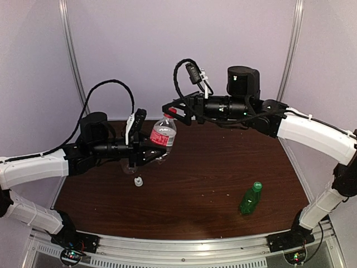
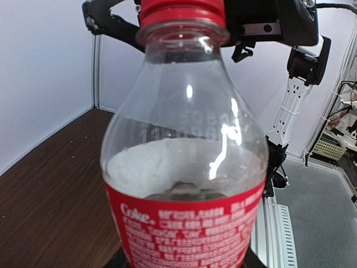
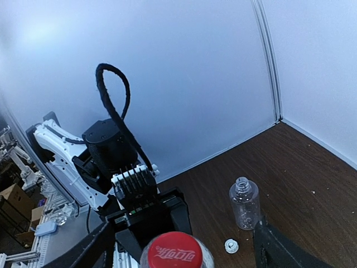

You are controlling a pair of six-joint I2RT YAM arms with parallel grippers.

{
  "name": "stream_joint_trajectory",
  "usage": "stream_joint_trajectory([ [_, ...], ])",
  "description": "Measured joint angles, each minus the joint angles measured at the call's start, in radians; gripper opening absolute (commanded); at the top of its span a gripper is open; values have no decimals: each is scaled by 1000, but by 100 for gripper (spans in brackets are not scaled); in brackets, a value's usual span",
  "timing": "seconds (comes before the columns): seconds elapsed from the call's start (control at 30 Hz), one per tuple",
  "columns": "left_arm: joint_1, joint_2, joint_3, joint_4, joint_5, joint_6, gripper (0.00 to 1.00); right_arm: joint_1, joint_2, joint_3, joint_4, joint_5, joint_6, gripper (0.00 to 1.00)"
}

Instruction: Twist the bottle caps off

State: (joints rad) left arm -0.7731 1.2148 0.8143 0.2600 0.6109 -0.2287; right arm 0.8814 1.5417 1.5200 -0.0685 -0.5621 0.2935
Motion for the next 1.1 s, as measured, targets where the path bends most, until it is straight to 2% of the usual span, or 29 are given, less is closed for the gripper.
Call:
stream_joint_trajectory([
  [0.23, 0, 0, 8, -5, -18, -1, 18, 10, 14, 9, -23, 48, 12, 45],
  [0.53, 1, 2, 10, -22, -32, 3, 17, 15, 19, 9, -17, 31, 0, 12],
  [0.67, 2, 2, 10, -22, -32, 7, 18, 7, 19, 0, 3, 3, -23, 8],
  [0.8, 2, 0, 10, -22, -18, 13, 18, -23, 19, -18, 40, -114, -64, 8],
  [0.97, 1, -9, 6, -15, 58, 13, 18, -64, 40, -19, 87, -352, -164, 22],
  [1.1, 0, -9, -15, 11, 161, -6, 18, -85, 81, 24, 61, -567, -278, 30],
])
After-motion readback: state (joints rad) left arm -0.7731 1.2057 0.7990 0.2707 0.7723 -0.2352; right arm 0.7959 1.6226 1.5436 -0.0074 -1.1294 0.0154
